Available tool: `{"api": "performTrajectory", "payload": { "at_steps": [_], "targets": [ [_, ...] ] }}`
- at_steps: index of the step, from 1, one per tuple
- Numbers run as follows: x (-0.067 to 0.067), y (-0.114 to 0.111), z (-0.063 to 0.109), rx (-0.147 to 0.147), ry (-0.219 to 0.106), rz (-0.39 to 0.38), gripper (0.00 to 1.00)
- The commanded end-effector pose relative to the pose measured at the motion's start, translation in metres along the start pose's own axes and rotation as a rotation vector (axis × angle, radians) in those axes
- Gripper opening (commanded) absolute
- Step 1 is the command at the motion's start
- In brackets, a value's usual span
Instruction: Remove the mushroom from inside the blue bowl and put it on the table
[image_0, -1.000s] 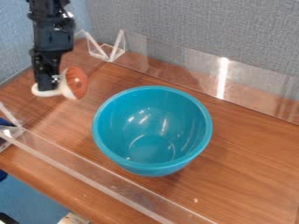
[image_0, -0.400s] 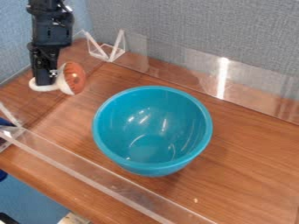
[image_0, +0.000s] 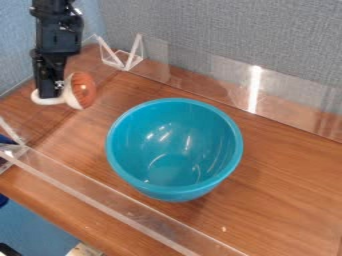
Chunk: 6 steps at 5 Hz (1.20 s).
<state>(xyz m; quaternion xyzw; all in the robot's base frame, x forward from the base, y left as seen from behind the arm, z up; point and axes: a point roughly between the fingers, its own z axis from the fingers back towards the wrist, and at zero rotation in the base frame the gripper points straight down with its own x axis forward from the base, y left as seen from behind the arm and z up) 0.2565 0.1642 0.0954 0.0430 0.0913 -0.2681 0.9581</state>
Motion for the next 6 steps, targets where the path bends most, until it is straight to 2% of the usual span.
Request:
{"api": "performTrajectory", "payload": {
  "at_steps": [1, 6],
  "targets": [
    [0.0009, 0.0115, 0.0136, 0.053, -0.019, 0.013, 0.0],
    [0.0026, 0.0095, 0.0207, 0.092, 0.004, -0.024, 0.0]
  ]
}}
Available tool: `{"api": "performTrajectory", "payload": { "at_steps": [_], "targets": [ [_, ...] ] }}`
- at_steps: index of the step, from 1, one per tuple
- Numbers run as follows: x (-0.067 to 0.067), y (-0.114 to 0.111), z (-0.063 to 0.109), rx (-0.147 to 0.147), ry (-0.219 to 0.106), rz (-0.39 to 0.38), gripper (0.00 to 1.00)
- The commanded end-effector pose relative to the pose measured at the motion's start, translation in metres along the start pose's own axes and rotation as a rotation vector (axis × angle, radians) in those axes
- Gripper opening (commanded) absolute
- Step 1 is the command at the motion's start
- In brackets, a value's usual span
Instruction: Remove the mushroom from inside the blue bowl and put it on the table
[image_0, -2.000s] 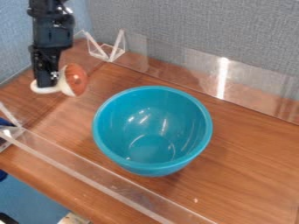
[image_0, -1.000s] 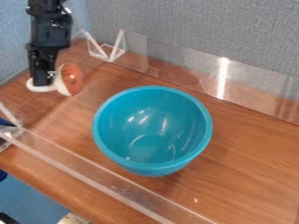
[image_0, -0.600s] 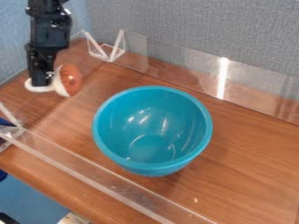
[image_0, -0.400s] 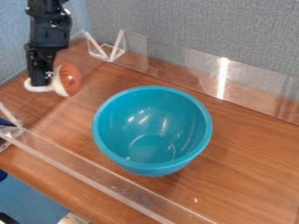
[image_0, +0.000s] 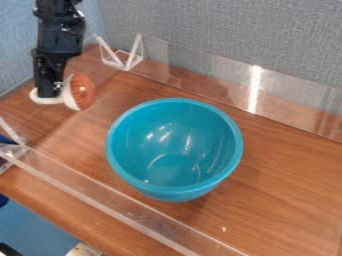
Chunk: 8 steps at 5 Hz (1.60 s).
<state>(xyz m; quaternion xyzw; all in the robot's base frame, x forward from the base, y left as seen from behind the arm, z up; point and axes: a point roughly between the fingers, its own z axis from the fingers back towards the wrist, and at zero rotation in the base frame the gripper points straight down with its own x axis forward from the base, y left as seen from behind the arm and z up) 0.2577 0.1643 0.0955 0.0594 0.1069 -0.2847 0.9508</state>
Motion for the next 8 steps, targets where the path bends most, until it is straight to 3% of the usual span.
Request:
{"api": "performTrajectory", "payload": {
  "at_steps": [1, 8],
  "targets": [
    [0.0007, 0.0087, 0.0203, 0.071, -0.027, 0.006, 0.0],
    [-0.0055, 0.0067, 0.0203, 0.098, 0.018, -0.025, 0.0]
  ]
}}
